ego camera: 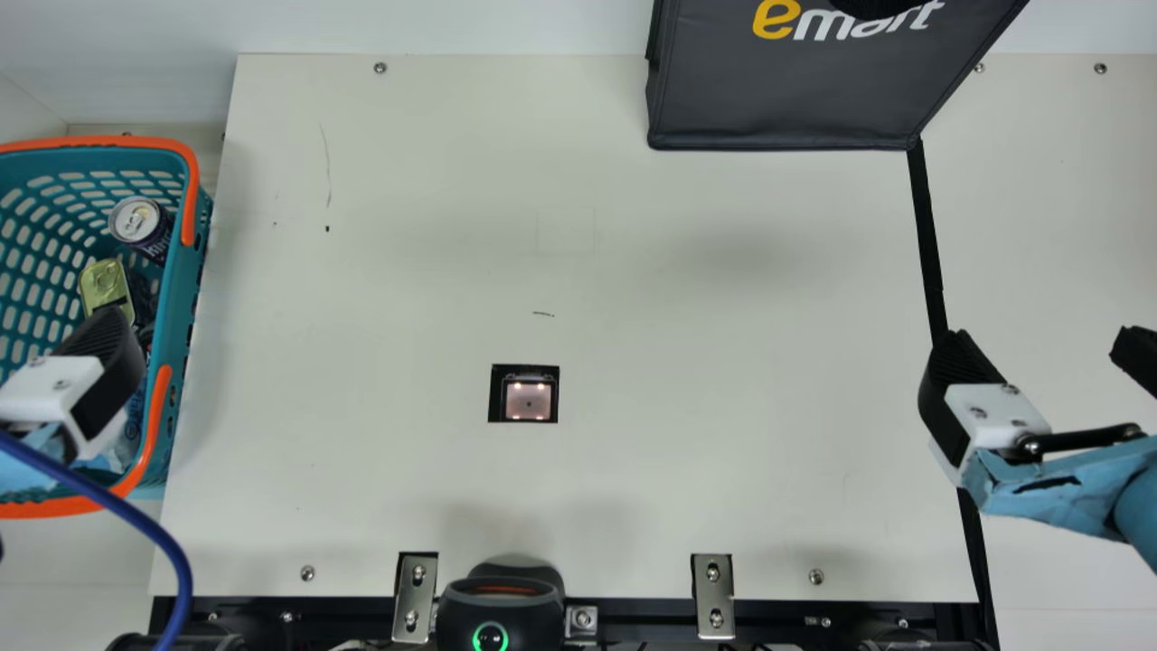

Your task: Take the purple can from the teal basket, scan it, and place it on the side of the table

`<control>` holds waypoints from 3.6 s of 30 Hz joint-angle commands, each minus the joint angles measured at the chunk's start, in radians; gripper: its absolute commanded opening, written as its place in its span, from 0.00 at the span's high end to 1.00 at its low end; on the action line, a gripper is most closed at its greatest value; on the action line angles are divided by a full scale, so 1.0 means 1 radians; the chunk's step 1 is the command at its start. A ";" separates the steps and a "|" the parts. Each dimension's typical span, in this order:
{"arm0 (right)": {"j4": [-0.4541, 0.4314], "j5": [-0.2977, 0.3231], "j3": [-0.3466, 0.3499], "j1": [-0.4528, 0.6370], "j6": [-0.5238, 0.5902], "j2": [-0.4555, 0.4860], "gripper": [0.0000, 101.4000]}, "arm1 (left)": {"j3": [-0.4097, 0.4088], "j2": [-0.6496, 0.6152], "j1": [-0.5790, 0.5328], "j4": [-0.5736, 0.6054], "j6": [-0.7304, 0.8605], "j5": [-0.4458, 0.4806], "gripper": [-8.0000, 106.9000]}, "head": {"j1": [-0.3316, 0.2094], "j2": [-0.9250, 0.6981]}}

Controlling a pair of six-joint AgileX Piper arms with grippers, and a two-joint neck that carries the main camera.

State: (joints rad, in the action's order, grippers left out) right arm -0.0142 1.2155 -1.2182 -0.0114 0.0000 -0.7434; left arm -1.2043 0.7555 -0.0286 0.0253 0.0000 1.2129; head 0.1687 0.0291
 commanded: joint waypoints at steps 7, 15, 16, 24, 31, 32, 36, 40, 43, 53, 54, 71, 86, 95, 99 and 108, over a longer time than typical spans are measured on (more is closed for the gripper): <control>0.000 0.000 0.000 0.000 0.000 0.000 0.06 | 0.000 0.000 0.000 0.000 0.000 0.000 0.15 | -0.030 -0.165; 0.000 0.000 0.000 0.000 0.000 0.000 0.06 | 0.000 0.000 0.000 0.000 0.000 0.000 0.15 | -0.030 -0.351; 0.000 0.000 0.000 0.000 0.000 0.000 0.06 | 0.000 0.000 0.000 0.000 0.000 0.000 0.15 | -0.030 -0.351; 0.000 0.000 0.000 0.000 0.000 0.000 0.06 | 0.000 0.000 0.000 0.000 0.000 0.000 0.15 | -0.030 -0.351; 0.000 0.000 0.000 0.000 0.000 0.000 0.06 | 0.001 0.003 0.021 -0.002 -0.017 -0.003 0.15 | -0.030 -0.351; 0.000 0.000 0.000 0.000 0.000 0.000 0.06 | 0.002 0.005 0.031 -0.004 -0.029 -0.005 0.15 | -0.030 -0.351; 0.000 0.000 0.000 0.000 0.000 0.000 0.06 | 0.009 0.012 0.100 -0.021 -0.085 -0.019 0.15 | -0.030 -0.351; 0.000 0.000 0.000 0.000 0.000 0.000 0.06 | 0.020 0.022 0.184 -0.037 -0.140 -0.036 0.15 | -0.030 -0.351; 0.000 0.001 0.000 0.000 0.000 0.000 0.06 | 0.028 0.035 0.254 -0.029 -0.167 -0.047 0.15 | -0.030 -0.351; 0.000 0.001 0.000 0.000 0.000 0.000 0.06 | 0.029 0.140 0.492 0.075 0.025 -0.103 0.15 | -0.030 -0.351; 0.000 0.001 0.000 0.000 0.000 0.000 0.06 | 0.025 0.159 0.517 0.090 0.066 -0.109 0.15 | -0.030 -0.351; 0.000 0.001 0.000 0.000 0.000 0.000 0.06 | -0.133 0.560 0.766 0.284 0.650 -0.112 0.15 | -0.030 -0.351; 0.000 0.001 0.000 0.000 0.000 0.000 0.06 | -0.183 0.844 0.708 0.239 0.757 -0.135 0.15 | -0.030 -0.351; 0.000 0.002 0.000 0.000 0.000 0.000 0.06 | -0.182 0.969 0.668 0.195 0.752 -0.175 0.15 | -0.030 -0.351; 0.000 0.002 0.000 0.000 0.000 0.000 0.06 | -0.176 1.013 0.655 0.175 0.746 -0.195 0.15 | -0.030 -0.351; 0.000 0.002 0.000 0.000 0.000 0.000 0.06 | -0.160 1.086 0.637 0.138 0.733 -0.238 0.15 | -0.030 -0.351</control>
State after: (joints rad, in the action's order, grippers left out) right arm -0.0142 1.2179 -1.2182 -0.0114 0.0000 -0.7434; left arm -1.3669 1.8358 0.6097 0.1681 0.7339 0.9787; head 0.1672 -0.3191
